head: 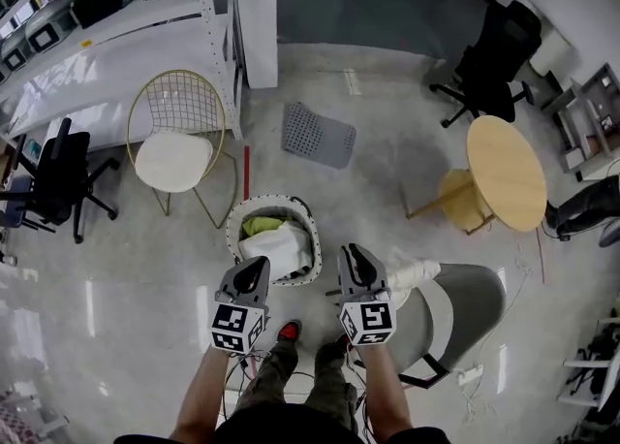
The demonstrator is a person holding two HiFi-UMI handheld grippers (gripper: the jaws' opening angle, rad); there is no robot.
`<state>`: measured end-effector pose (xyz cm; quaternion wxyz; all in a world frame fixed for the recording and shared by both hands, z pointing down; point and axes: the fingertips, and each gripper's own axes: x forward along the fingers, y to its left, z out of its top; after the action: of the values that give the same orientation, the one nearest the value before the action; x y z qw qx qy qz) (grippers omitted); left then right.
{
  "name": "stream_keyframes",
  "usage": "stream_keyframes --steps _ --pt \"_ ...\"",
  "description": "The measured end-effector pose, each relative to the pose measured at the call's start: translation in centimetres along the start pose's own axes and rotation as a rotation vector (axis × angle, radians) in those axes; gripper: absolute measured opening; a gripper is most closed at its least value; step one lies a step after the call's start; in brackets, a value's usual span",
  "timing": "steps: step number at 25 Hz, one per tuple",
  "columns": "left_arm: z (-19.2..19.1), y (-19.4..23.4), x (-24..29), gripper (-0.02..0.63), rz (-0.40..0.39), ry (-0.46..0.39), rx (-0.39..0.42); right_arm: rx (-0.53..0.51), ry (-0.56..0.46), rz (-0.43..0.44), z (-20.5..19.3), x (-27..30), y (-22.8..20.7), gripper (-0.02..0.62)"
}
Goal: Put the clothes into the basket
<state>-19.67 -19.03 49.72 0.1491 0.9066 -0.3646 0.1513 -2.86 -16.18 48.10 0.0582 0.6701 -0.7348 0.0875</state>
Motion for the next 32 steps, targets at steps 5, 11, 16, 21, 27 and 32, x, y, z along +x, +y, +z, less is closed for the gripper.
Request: stream_keyframes --steps 5,11,16,21,27,32 --pt "0.8 -4.7 2.2 0.008 -0.103 0.004 0.045 0.010 -0.022 -0.112 0.4 -3.9 -3.8 0.055" --pt "1.4 -10.9 5.1 0.008 -0.226 0.018 0.093 0.041 -0.027 -0.247 -0.1 -8.9 -9.2 0.043" --pt "1.9 -16.2 7.3 0.008 -0.315 0.026 0.126 0.062 -0.012 -0.344 -1.0 -12.6 -14.0 0.041" --pt "1.1 -20.5 9.5 0.008 -0.369 0.053 0.136 0.080 0.014 -0.407 -2.8 -15.5 -18.2 0.041" --pt "-0.3 -24.5 12.3 0.008 -0.413 0.097 0.146 0.114 0.050 -0.460 -5.2 -17.9 -22.3 0.041" --pt "-2.1 -27.6 14.5 0.007 -0.438 0.135 0.153 0.144 0.088 -0.484 -8.0 -19.4 -25.3 0.042"
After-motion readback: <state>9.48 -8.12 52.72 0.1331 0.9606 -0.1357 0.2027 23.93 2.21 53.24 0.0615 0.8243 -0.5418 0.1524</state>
